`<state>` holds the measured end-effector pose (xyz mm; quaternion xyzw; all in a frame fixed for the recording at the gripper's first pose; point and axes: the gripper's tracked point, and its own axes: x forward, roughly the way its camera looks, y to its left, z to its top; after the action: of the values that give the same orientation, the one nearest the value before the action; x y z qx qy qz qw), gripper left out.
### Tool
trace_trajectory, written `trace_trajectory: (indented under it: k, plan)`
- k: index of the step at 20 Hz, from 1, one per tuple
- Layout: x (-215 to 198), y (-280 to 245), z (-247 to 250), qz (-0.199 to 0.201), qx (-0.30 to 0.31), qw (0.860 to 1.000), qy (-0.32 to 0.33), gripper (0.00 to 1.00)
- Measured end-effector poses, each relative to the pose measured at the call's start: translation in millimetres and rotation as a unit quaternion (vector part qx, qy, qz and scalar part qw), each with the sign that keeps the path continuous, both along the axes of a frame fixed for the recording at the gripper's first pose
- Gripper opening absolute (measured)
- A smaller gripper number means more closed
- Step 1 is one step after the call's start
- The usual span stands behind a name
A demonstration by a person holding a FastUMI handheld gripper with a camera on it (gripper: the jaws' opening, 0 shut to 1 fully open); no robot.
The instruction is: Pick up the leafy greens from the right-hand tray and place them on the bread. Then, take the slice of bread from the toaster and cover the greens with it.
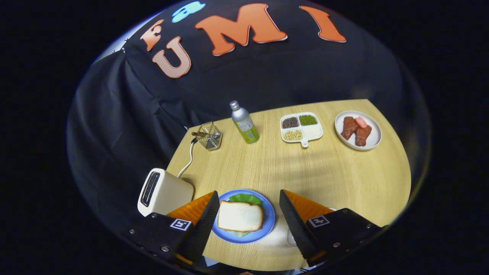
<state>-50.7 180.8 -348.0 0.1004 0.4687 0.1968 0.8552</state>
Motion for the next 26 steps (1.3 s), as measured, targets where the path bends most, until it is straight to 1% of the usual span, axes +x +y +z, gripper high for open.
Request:
trace_trajectory:
  k: [3,6,8,11,15,18,22,26]
  plan:
    - [20,-18,55,-0.014,-0.004,0.997,-0.078,0.98]
    - [42,-46,99,-0.037,-0.032,0.987,-0.156,0.98]
    - [53,-66,134,-0.053,-0.047,0.977,-0.202,0.99]
    - [58,-83,188,-0.079,-0.05,0.96,-0.263,0.98]
    - [60,-100,261,-0.1,-0.055,0.929,-0.351,0.99]
    - [54,-103,297,-0.107,-0.047,0.914,-0.389,0.98]
    - [42,-106,321,-0.11,-0.031,0.906,-0.409,0.98]
    - [39,-120,331,-0.125,-0.06,0.894,-0.425,0.98]
